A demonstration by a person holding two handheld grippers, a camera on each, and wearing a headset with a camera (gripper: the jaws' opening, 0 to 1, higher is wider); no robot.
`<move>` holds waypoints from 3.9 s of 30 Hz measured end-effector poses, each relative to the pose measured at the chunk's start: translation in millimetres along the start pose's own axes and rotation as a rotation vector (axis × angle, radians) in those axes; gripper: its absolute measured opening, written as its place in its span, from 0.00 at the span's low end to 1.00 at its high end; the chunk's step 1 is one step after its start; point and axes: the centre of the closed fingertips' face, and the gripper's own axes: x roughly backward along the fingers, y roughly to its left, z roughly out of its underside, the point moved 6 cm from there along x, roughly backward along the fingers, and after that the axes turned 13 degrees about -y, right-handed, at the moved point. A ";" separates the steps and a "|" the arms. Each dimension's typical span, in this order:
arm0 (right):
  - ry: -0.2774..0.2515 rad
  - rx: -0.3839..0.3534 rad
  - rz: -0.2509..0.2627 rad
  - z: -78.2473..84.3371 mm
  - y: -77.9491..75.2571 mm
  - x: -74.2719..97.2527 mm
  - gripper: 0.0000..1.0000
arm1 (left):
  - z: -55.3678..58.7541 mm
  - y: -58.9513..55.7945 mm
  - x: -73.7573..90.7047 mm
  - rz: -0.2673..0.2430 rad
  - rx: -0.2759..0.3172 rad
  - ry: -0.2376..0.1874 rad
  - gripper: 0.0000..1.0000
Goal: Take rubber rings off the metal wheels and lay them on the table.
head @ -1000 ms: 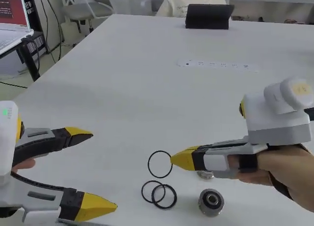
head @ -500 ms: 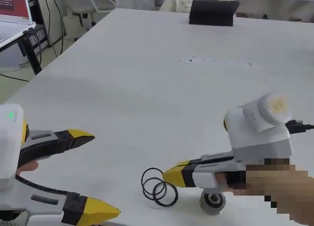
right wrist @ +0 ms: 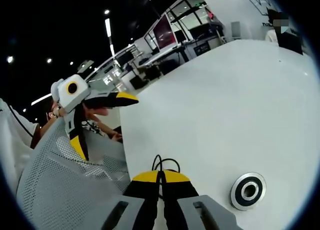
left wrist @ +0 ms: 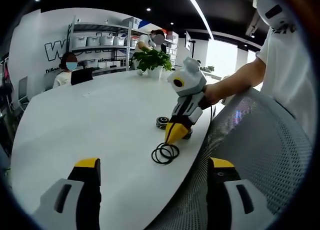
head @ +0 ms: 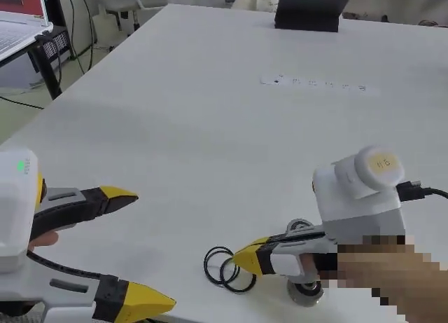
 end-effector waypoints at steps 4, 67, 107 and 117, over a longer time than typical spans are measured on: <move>-0.003 -0.011 0.008 0.6 -2.1 0.2 0.00 | -0.1 -0.3 -0.5 -0.002 0.010 -0.006 0.86; 0.079 0.186 0.038 8.0 -2.2 -4.2 0.11 | 2.0 1.0 1.1 -0.023 0.024 0.004 0.83; -0.064 0.292 0.039 -44.1 5.6 40.5 0.26 | -5.8 -3.0 1.7 0.023 -0.010 0.005 0.87; -0.121 0.334 0.062 -58.0 6.3 70.6 0.34 | -10.3 -1.6 3.5 0.033 -0.022 -0.002 0.88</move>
